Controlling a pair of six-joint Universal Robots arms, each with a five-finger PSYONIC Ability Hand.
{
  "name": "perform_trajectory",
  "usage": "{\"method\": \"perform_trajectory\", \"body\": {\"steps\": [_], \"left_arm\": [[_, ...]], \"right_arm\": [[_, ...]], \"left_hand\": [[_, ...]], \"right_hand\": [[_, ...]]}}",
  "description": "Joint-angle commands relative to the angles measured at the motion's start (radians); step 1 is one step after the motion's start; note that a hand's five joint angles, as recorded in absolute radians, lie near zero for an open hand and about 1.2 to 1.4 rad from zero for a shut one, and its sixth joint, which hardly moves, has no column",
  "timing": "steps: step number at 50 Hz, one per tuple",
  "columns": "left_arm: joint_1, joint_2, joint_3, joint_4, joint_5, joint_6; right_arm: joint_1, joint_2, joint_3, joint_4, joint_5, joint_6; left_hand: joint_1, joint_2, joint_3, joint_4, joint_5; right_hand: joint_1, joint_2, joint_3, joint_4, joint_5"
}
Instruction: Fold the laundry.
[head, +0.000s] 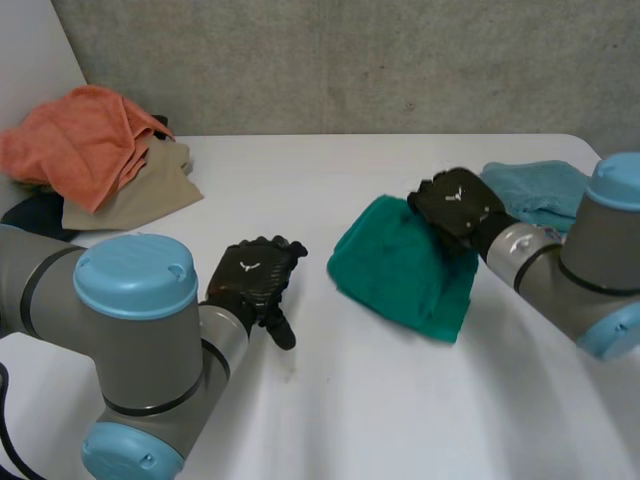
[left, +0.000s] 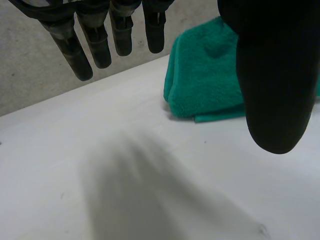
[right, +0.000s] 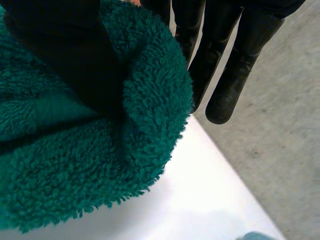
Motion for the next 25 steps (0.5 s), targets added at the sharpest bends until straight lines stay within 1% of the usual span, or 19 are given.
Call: {"method": "perform_trajectory", "body": {"steps": [1,5,6,7,10,11,13,14,18,22,25], "left_arm": [[0.022,0.0,0.0,0.0,0.0,0.0],[0.034,0.0,-0.001,0.0,0.0,-0.001],[0.036,0.0,-0.001,0.0,0.0,-0.002],[0.037,0.0,-0.001,0.0,0.0,-0.002],[0.039,0.0,-0.001,0.0,0.0,-0.002],[0.039,0.0,-0.001,0.0,0.0,-0.002],[0.039,0.0,-0.001,0.0,0.0,-0.002],[0.04,0.0,-0.001,0.0,0.0,-0.002],[0.039,0.0,-0.001,0.0,0.0,-0.002],[0.039,0.0,-0.001,0.0,0.002,-0.002],[0.039,0.0,-0.003,0.0,0.002,-0.002]], "right_arm": [[-0.011,0.039,-0.187,-0.007,0.012,0.012],[-0.046,0.062,-0.328,-0.005,0.022,0.067],[-0.069,0.074,-0.356,-0.004,0.024,0.087],[-0.123,0.098,-0.414,-0.002,0.025,0.137],[-0.186,0.143,-0.498,0.004,0.035,0.225],[-0.222,0.18,-0.552,0.013,0.041,0.28],[-0.253,0.221,-0.603,0.027,0.045,0.317],[-0.287,0.272,-0.653,0.048,0.048,0.345],[-0.379,0.396,-0.76,0.119,0.064,0.365],[-0.44,0.493,-0.819,0.182,0.078,0.365],[-0.462,0.525,-0.828,0.208,0.078,0.365]], "left_hand": [[-0.044,-0.03,-0.042,-0.031,-0.028],[-0.044,-0.031,-0.042,-0.031,-0.028],[-0.044,-0.03,-0.042,-0.031,-0.028],[-0.044,-0.03,-0.042,-0.031,-0.028],[-0.044,-0.03,-0.042,-0.031,-0.028],[-0.044,-0.03,-0.042,-0.031,-0.028],[-0.044,-0.03,-0.042,-0.031,-0.028],[-0.044,-0.03,-0.042,-0.031,-0.028],[-0.044,-0.03,-0.042,-0.031,-0.028],[-0.047,-0.033,-0.044,-0.034,-0.031],[-0.044,-0.03,-0.042,-0.031,-0.028]], "right_hand": [[0.519,0.248,0.218,0.209,0.274],[0.519,0.248,0.218,0.209,0.274],[0.519,0.248,0.218,0.209,0.274],[0.519,0.248,0.218,0.209,0.274],[0.519,0.248,0.218,0.209,0.274],[0.519,0.248,0.218,0.209,0.274],[0.519,0.248,0.218,0.209,0.274],[0.519,0.248,0.218,0.209,0.274],[0.519,0.248,0.218,0.209,0.274],[0.519,0.248,0.218,0.209,0.274],[0.519,0.248,0.218,0.209,0.274]]}}
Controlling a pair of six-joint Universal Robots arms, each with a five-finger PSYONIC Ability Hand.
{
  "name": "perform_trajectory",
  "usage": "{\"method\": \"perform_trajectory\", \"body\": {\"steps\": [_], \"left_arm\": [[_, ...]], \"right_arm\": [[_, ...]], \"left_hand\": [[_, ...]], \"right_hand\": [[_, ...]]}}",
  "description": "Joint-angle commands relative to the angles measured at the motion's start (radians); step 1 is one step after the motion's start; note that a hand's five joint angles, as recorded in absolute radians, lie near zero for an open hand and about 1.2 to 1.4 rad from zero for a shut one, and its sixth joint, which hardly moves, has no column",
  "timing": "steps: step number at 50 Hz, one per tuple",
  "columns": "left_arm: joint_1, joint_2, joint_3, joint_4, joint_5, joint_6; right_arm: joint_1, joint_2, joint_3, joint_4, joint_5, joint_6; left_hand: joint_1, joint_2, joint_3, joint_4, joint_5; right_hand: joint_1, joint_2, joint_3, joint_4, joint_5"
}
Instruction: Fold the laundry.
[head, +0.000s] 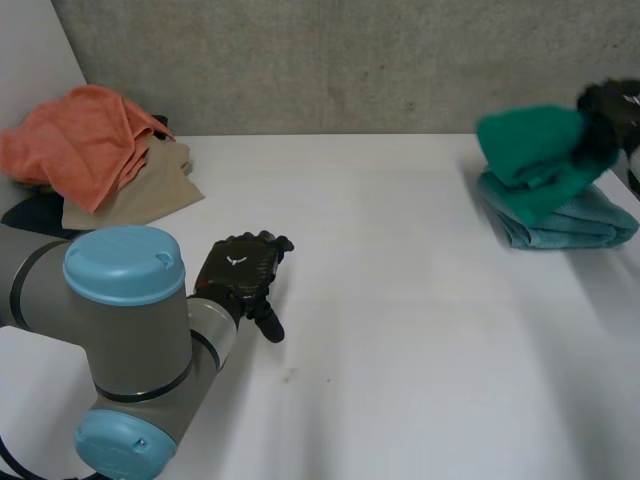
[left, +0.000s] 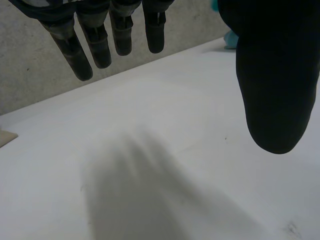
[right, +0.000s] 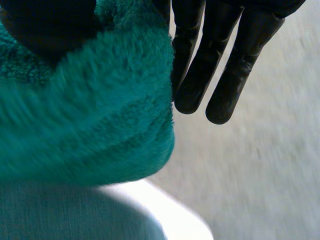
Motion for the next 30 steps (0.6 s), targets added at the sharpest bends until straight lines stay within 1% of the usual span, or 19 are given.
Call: {"method": "perform_trajectory", "body": {"steps": [1,7,14,20,24,28,30], "left_arm": [[-0.001,0.0,-0.001,0.0,0.001,0.0],[-0.001,0.0,-0.001,0.0,0.001,0.0],[-0.001,0.0,-0.003,0.0,0.001,0.0],[0.001,0.0,-0.001,0.0,-0.001,0.0],[-0.001,0.0,-0.001,0.0,-0.001,0.0],[-0.001,-0.003,-0.001,0.0,0.001,0.0],[-0.001,-0.003,-0.001,0.0,0.001,0.0]], "right_arm": [[-0.084,0.13,-0.057,0.095,0.003,-0.008],[-0.102,0.151,-0.062,0.12,-0.003,-0.014],[-0.105,0.124,-0.068,0.12,-0.005,-0.013],[-0.107,0.127,-0.109,0.112,-0.015,-0.013],[-0.105,0.142,-0.129,0.081,-0.041,-0.016],[-0.102,0.173,-0.131,-0.015,-0.057,-0.019],[-0.101,0.184,-0.133,-0.029,-0.054,-0.026]], "left_hand": [[-0.047,-0.029,-0.044,-0.034,-0.031],[-0.047,-0.029,-0.044,-0.034,-0.031],[-0.044,-0.026,-0.042,-0.031,-0.028],[-0.044,-0.026,-0.042,-0.031,-0.028],[-0.047,-0.029,-0.044,-0.034,-0.031],[-0.047,-0.029,-0.044,-0.034,-0.031],[-0.047,-0.029,-0.044,-0.034,-0.031]], "right_hand": [[0.502,0.221,0.218,0.209,0.258],[0.502,0.221,0.218,0.209,0.258],[0.502,0.221,0.218,0.209,0.258],[0.502,0.221,0.218,0.209,0.258],[0.502,0.221,0.218,0.209,0.258],[0.502,0.221,0.218,0.209,0.258],[0.502,0.221,0.218,0.209,0.258]]}}
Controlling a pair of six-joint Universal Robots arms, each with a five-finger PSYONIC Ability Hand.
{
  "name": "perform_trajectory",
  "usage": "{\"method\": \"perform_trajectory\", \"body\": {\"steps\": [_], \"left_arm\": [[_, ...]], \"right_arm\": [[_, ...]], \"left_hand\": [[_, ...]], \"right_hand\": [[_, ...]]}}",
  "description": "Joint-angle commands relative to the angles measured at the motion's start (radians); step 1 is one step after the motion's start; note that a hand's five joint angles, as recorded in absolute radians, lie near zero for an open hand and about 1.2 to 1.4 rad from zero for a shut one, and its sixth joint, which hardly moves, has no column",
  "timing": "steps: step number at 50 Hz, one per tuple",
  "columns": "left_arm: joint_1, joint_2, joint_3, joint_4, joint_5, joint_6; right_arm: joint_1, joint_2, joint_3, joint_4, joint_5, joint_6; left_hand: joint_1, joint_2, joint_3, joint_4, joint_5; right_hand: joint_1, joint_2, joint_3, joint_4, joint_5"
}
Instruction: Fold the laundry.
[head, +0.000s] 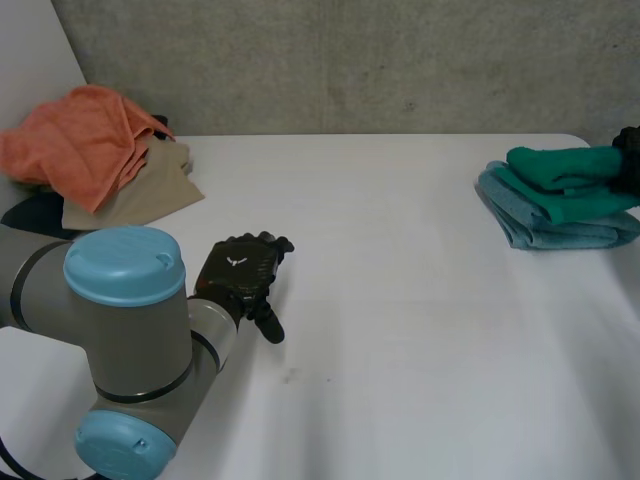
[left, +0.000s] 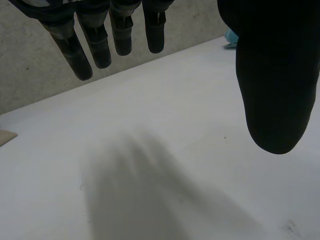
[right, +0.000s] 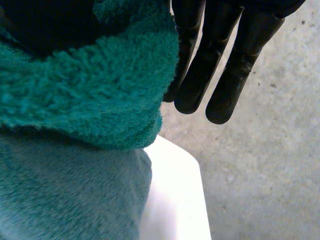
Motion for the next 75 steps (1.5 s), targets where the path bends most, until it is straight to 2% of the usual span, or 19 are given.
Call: {"method": "perform_trajectory", "body": {"steps": [1,3,4,5,6,9,17,20,29,32,38,44,51,54,60,68,73,74,75], "left_arm": [[0.0,-0.001,-0.001,0.0,0.0,0.0],[0.0,-0.001,-0.001,0.0,-0.001,0.0],[0.001,0.001,-0.001,0.0,0.0,0.0],[0.0,0.001,-0.001,0.0,0.0,0.0],[0.0,0.001,-0.001,0.0,0.0,0.0],[0.001,0.002,0.0,0.0,-0.001,0.0],[0.001,0.007,0.002,0.0,-0.001,0.0],[0.007,0.028,0.002,0.0,-0.001,0.0],[0.043,0.09,0.016,0.0,-0.001,0.005],[0.07,0.102,0.028,0.002,-0.001,0.009],[0.179,0.096,0.08,0.002,-0.001,0.014],[0.286,0.07,0.149,0.011,0.01,0.014],[0.455,-0.016,0.285,0.023,0.106,0.024],[0.517,-0.076,0.37,0.021,0.149,0.07],[0.632,-0.24,0.551,0.021,0.154,0.251],[0.679,-0.42,0.738,0.058,0.111,0.428],[0.692,-0.495,0.822,0.075,0.105,0.472],[0.69,-0.502,0.833,0.075,0.106,0.474],[0.687,-0.51,0.847,0.075,0.109,0.472]], "right_arm": [[0.007,0.046,-0.006,-0.108,-0.02,-0.017],[0.007,0.048,0.003,-0.104,-0.021,-0.04],[0.008,0.046,0.006,-0.099,-0.021,-0.048],[0.008,0.042,0.014,-0.094,-0.021,-0.056],[0.008,0.033,0.027,-0.081,-0.021,-0.076],[0.002,0.007,0.055,-0.059,-0.015,-0.108],[-0.024,-0.151,0.208,0.021,-0.006,-0.229],[-0.042,-0.226,0.241,0.068,0.031,-0.274],[-0.042,-0.418,0.239,0.171,0.342,-0.516],[-0.026,-0.472,0.259,0.128,0.38,-0.524],[0.12,-0.558,0.392,0.032,0.329,-0.426],[0.254,-0.731,0.665,-0.103,0.146,-0.268],[0.399,-0.84,0.964,-0.214,-0.053,-0.142],[0.438,-0.848,1.044,-0.222,-0.081,-0.14],[0.537,-0.839,1.19,-0.225,-0.083,-0.156],[0.541,-0.839,1.302,-0.226,-0.087,-0.214],[0.539,-0.839,1.341,-0.229,-0.09,-0.235],[0.538,-0.84,1.344,-0.229,-0.089,-0.235],[0.538,-0.84,1.347,-0.229,-0.087,-0.235]], "left_hand": [[-0.047,-0.029,-0.044,-0.029,-0.031],[-0.047,-0.029,-0.044,-0.029,-0.031],[-0.047,-0.029,-0.044,-0.029,-0.031],[-0.047,-0.029,-0.044,-0.029,-0.031],[-0.047,-0.029,-0.044,-0.029,-0.031],[-0.047,-0.029,-0.044,-0.029,-0.031],[-0.05,-0.032,-0.047,-0.032,-0.034],[-0.05,-0.032,-0.047,-0.032,-0.034],[-0.053,-0.035,-0.05,-0.035,-0.037],[-0.053,-0.035,-0.05,-0.035,-0.037],[-0.053,-0.035,-0.05,-0.035,-0.037],[-0.053,-0.035,-0.05,-0.035,-0.037],[-0.047,-0.029,-0.044,-0.029,-0.031],[-0.044,-0.026,-0.042,-0.026,-0.028],[-0.033,-0.014,-0.03,-0.015,-0.016],[0.014,0.033,0.017,0.032,0.031],[0.422,0.44,0.424,0.44,0.438],[0.55,0.569,0.553,0.568,0.567],[0.88,0.899,0.883,0.898,0.897]], "right_hand": [[0.485,0.221,0.218,0.209,0.258],[0.472,0.208,0.205,0.195,0.244],[0.335,0.071,0.068,0.058,0.107],[0.171,-0.093,-0.096,-0.106,-0.057],[-0.188,-0.452,-0.455,-0.465,-0.416],[-0.737,-1.001,-1.004,-1.013,-0.964],[-0.737,-1.001,-1.004,-1.013,-0.964],[-0.737,-1.001,-1.004,-1.013,-0.964],[-0.737,-1.001,-1.004,-1.013,-0.964],[-0.737,-1.001,-1.004,-1.013,-0.964],[-0.737,-1.001,-1.004,-1.013,-0.964],[-0.737,-1.001,-1.004,-1.013,-0.964],[-0.737,-1.001,-1.004,-1.013,-0.964],[-0.737,-1.001,-1.004,-1.013,-0.964],[-0.737,-1.001,-1.004,-1.013,-0.964],[-0.737,-1.001,-1.004,-1.013,-0.964],[-0.737,-1.001,-1.004,-1.013,-0.964],[-0.737,-1.001,-1.004,-1.013,-0.964],[-0.737,-1.001,-1.004,-1.013,-0.964]]}}
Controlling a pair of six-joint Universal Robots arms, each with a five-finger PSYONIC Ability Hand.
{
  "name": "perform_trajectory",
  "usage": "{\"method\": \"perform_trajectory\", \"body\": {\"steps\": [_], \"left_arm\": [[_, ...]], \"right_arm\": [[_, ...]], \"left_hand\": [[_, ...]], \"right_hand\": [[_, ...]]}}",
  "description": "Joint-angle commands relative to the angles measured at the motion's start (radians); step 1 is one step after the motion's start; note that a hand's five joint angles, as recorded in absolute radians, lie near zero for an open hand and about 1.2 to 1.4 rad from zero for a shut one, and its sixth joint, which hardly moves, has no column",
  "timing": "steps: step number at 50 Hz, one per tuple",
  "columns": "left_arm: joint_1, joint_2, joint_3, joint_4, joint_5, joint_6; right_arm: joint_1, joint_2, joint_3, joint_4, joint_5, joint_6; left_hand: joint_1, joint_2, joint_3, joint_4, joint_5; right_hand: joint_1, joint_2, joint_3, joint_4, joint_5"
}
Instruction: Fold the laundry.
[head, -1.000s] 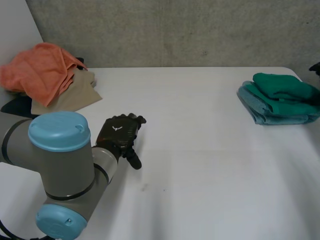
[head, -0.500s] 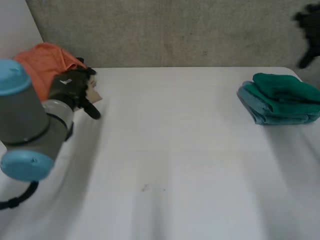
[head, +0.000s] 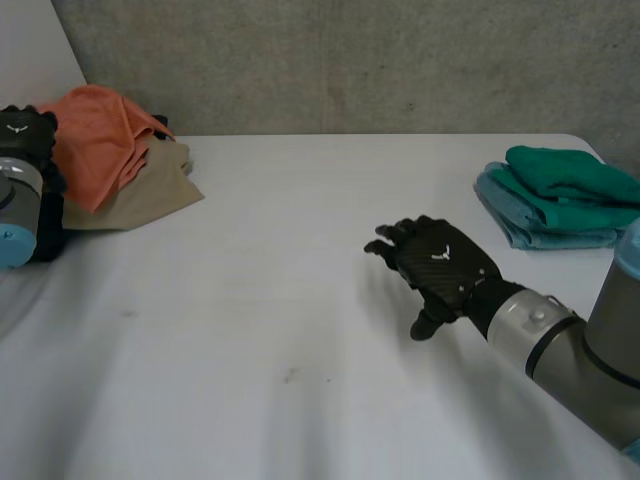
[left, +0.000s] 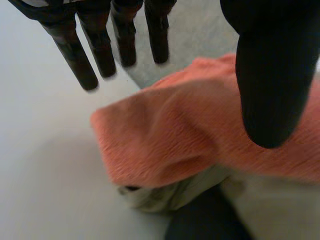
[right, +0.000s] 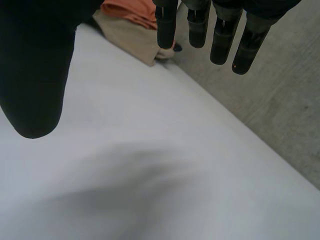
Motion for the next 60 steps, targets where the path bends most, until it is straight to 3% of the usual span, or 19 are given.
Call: {"method": "perform_trajectory", "body": {"steps": [1,2,10,18,23,29,30,31,32,33,38,43,47,55,60], "left_arm": [[0.0,-0.077,0.095,0.017,-0.005,0.035],[-0.003,-0.075,0.095,0.019,-0.003,0.035],[-0.07,-0.043,0.033,0.002,-0.002,0.026],[-0.225,0.305,-0.385,-0.019,0.029,-0.078],[-0.435,0.466,-0.612,-0.033,0.069,-0.249],[-0.678,0.509,-0.734,-0.036,0.129,-0.426],[-0.708,0.511,-0.743,-0.035,0.146,-0.438],[-0.763,0.511,-0.755,-0.032,0.187,-0.44],[-0.781,0.512,-0.758,-0.032,0.208,-0.429],[-0.794,0.514,-0.755,-0.032,0.227,-0.417],[-0.736,0.514,-0.737,-0.041,0.241,-0.298],[-0.611,0.5,-0.725,-0.084,0.221,-0.207],[-0.526,0.498,-0.734,-0.116,0.219,-0.209],[-0.462,0.492,-0.725,-0.115,0.215,-0.193],[-0.42,0.434,-0.694,-0.119,0.215,-0.164]], "right_arm": [[-0.008,-0.002,0.032,-0.002,0.002,-0.018],[-0.008,-0.002,0.034,-0.002,0.002,-0.018],[-0.025,-0.011,0.032,-0.002,0.007,-0.018],[-0.037,-0.024,0.022,0.0,0.017,-0.016],[-0.056,-0.024,0.011,0.0,0.053,-0.015],[-0.062,-0.024,-0.001,0.0,0.111,-0.005],[-0.062,-0.024,-0.003,0.0,0.116,-0.005],[-0.062,-0.024,-0.003,0.001,0.12,-0.005],[-0.062,-0.024,-0.003,0.001,0.122,-0.005],[-0.062,-0.024,-0.005,0.001,0.125,-0.005],[-0.062,-0.024,-0.006,0.009,0.123,-0.009],[-0.057,-0.024,-0.008,0.018,0.12,-0.005],[-0.054,-0.024,-0.011,0.061,0.119,-0.005],[-0.01,-0.016,-0.07,0.328,0.108,0.017],[0.052,-0.01,-0.078,0.34,0.112,0.094]], "left_hand": [[0.848,0.864,0.865,0.874,0.872],[0.963,0.979,0.98,0.988,0.987],[0.964,0.98,0.981,0.99,0.988],[0.964,0.98,0.981,0.99,0.988],[0.964,0.98,0.981,0.99,0.988],[0.964,0.98,0.981,0.99,0.988],[0.703,0.719,0.72,0.728,0.727],[-0.14,-0.124,-0.123,-0.114,-0.116],[-0.258,-0.242,-0.241,-0.232,-0.234],[-0.2,-0.184,-0.182,-0.174,-0.176],[-0.258,-0.242,-0.241,-0.232,-0.234],[-0.258,-0.242,-0.241,-0.232,-0.234],[-0.258,-0.242,-0.241,-0.232,-0.234],[-0.248,-0.232,-0.231,-0.223,-0.224],[-0.222,-0.206,-0.205,-0.196,-0.198]], "right_hand": [[-0.027,-0.046,-0.038,-0.059,-0.068],[-0.027,-0.046,-0.038,-0.059,-0.068],[-0.027,-0.046,-0.038,-0.059,-0.068],[-0.027,-0.046,-0.038,-0.059,-0.068],[-0.027,-0.046,-0.038,-0.059,-0.068],[-0.027,-0.046,-0.038,-0.059,-0.068],[-0.027,-0.046,-0.038,-0.059,-0.068],[-0.027,-0.046,-0.038,-0.059,-0.068],[-0.027,-0.046,-0.038,-0.059,-0.068],[-0.027,-0.046,-0.038,-0.059,-0.068],[-0.027,-0.046,-0.038,-0.059,-0.068],[-0.027,-0.046,-0.038,-0.059,-0.068],[-0.027,-0.046,-0.038,-0.059,-0.068],[-0.027,-0.046,-0.038,-0.059,-0.068],[-0.027,-0.046,-0.038,-0.059,-0.068]]}}
